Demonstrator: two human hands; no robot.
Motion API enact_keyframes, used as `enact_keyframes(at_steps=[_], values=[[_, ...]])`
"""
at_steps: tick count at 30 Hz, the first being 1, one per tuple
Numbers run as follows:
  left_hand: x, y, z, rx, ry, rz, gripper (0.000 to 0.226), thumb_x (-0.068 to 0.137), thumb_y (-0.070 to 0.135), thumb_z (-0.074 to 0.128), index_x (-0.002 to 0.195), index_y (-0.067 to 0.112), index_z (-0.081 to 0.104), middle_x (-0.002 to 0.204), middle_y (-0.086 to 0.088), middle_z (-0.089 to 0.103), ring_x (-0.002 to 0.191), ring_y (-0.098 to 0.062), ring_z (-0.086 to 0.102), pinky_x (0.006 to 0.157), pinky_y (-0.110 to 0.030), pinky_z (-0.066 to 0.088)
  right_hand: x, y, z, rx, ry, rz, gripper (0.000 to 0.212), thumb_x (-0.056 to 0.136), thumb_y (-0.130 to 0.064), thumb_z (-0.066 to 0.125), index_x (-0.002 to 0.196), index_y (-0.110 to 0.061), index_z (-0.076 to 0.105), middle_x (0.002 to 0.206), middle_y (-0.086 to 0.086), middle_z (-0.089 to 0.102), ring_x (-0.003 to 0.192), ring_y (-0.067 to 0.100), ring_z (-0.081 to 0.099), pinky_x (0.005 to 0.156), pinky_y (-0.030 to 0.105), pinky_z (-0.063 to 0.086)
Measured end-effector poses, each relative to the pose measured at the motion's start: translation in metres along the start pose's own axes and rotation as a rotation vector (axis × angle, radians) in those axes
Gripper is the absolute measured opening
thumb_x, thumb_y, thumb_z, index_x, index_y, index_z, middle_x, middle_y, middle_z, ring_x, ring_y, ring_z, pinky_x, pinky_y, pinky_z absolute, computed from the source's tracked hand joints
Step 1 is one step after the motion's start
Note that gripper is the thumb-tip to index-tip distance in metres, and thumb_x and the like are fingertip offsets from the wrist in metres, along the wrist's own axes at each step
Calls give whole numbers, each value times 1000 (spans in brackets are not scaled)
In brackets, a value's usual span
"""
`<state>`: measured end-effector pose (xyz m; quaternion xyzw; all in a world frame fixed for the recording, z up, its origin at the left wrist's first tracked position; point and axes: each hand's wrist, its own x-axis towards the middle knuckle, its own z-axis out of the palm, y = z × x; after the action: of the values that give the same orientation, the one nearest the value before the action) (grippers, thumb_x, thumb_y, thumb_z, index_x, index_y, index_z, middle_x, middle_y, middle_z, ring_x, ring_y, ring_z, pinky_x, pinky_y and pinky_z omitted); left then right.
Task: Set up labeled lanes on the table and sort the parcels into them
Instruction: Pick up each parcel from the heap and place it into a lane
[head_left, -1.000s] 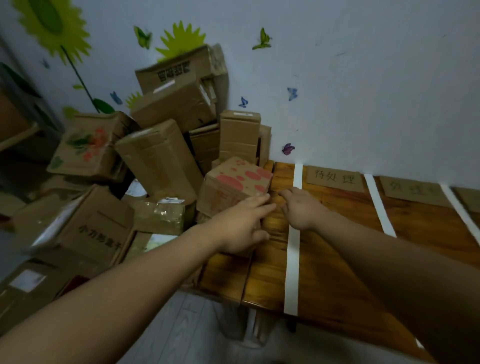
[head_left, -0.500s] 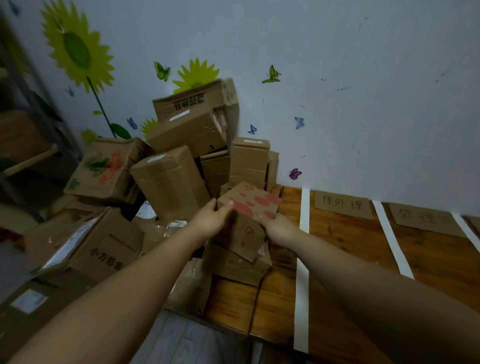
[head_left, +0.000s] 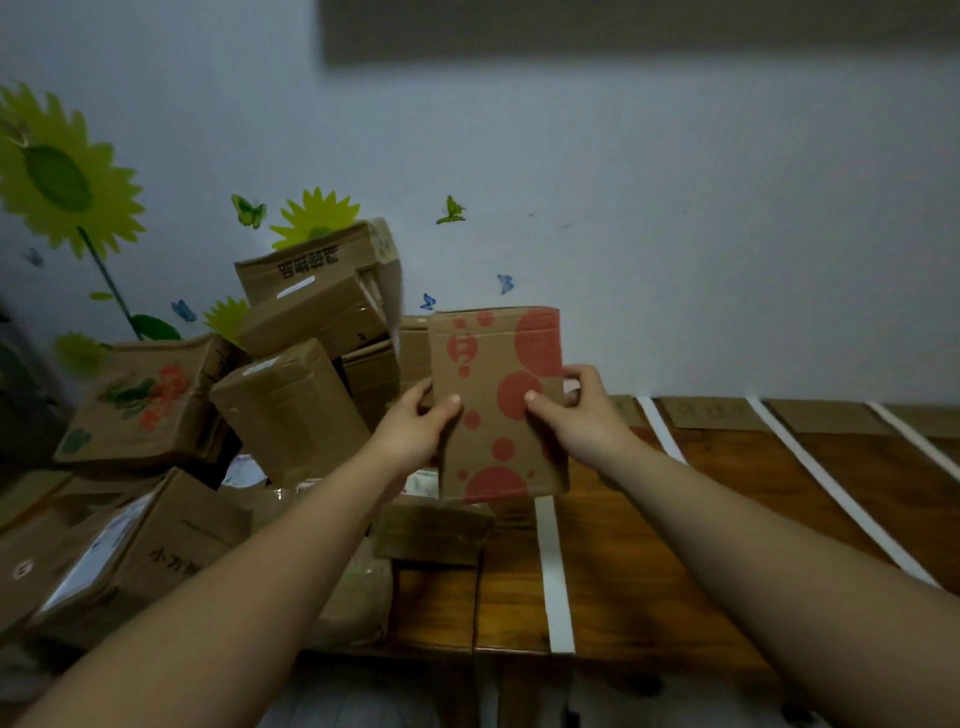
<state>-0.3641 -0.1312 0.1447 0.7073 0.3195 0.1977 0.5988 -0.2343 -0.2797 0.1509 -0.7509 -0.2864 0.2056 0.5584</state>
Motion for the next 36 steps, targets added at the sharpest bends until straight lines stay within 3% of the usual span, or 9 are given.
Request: enact_keyframes(at_steps=[6,9,13,16,19,21,25,29,36], values=[[-39,47,35,-78,-90,100,32,96,40,47,122,23,52,122,-5,59,97,-17,60,72,-33,50,-45,-31,-67,83,103,-7,48,94,-57,41,121,-17,49,114,5,60,95,15,60,86,41,52],[-55,73,53,-187,-141,66,68,95,61,15,71,31,71,83,-4,57,72,-16,54,64,-33,42,-60,-45,-100,213,98,92,69,91,-70,15,85,-17,58,97,4,63,98,21,59,93,48,45],[-68,90,80,-70,-203,145,29,99,37,39,125,33,49,111,-3,62,88,-15,59,69,-32,45,-74,-44,-137,-20,61,62,54,86,-67,42,106,-19,57,108,3,65,101,20,62,94,46,49],[-73,98,98,-166,-234,172,27,95,24,48,121,33,46,110,-8,61,90,-21,59,58,-28,47,-87,-38,-163,12,89,42,32,92,-40,53,117,-21,48,112,3,60,99,18,59,84,44,52],[-82,113,115,-209,-242,144,41,95,56,33,96,22,57,102,-3,60,90,-18,56,68,-33,48,-92,-38,-177,68,131,22,62,88,-69,37,124,-20,46,114,1,62,98,14,61,67,31,49],[-85,117,125,-125,-257,156,45,92,58,38,113,22,58,114,0,60,107,-21,55,87,-41,49,-93,-40,-184,50,160,7,65,88,-73,26,119,-23,53,110,2,66,100,17,63,69,30,50],[-90,116,130,-248,-287,139,39,88,7,52,123,20,43,121,-8,57,121,-29,52,100,-49,44,-98,-39,-198,162,106,-32,14,94,-22,51,108,-22,51,114,7,60,96,16,58,87,40,51],[-95,117,132,-250,-251,254,48,88,2,56,128,25,44,121,-4,59,113,-25,59,93,-46,51,-99,-40,-196,107,57,-86,76,79,7,61,137,-29,27,123,5,50,99,19,58,83,44,58],[-109,126,124,-260,-174,487,56,85,-5,57,105,47,46,110,19,56,115,-18,56,85,-42,55,-106,-41,-190,157,135,-352,71,80,2,66,126,-40,31,125,-6,46,124,18,45,76,29,54]])
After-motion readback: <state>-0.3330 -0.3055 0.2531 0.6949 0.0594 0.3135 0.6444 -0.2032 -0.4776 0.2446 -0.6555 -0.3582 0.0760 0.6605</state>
